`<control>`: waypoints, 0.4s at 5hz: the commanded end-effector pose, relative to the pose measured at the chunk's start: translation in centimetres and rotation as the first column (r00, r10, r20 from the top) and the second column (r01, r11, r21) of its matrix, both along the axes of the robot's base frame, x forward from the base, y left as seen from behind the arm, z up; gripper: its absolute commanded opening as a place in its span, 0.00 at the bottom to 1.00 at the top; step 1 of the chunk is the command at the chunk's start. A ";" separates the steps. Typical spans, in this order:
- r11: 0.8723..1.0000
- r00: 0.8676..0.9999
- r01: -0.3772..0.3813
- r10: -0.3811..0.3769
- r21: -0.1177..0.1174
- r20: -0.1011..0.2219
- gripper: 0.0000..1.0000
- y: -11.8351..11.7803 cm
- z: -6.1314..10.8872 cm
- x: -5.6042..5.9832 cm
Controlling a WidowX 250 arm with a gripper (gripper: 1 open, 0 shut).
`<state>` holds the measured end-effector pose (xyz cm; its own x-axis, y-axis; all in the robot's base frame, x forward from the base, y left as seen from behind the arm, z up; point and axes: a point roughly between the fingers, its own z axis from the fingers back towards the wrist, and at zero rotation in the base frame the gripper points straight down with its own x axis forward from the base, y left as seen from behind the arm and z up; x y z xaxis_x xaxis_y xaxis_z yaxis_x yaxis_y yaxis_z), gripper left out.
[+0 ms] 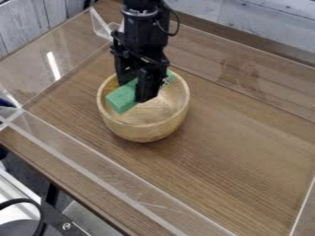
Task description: Put the green block in the brown bowl
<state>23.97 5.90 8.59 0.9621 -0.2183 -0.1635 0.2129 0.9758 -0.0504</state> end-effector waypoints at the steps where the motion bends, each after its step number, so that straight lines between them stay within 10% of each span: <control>1: 1.000 0.999 -0.001 0.001 0.003 0.037 0.00 0.1 0.4 0.5; 2: 1.000 0.999 0.005 -0.004 -0.002 0.032 0.00 0.0 0.0 0.4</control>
<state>23.80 5.74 7.76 0.9605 -0.2227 -0.1670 0.2153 0.9746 -0.0611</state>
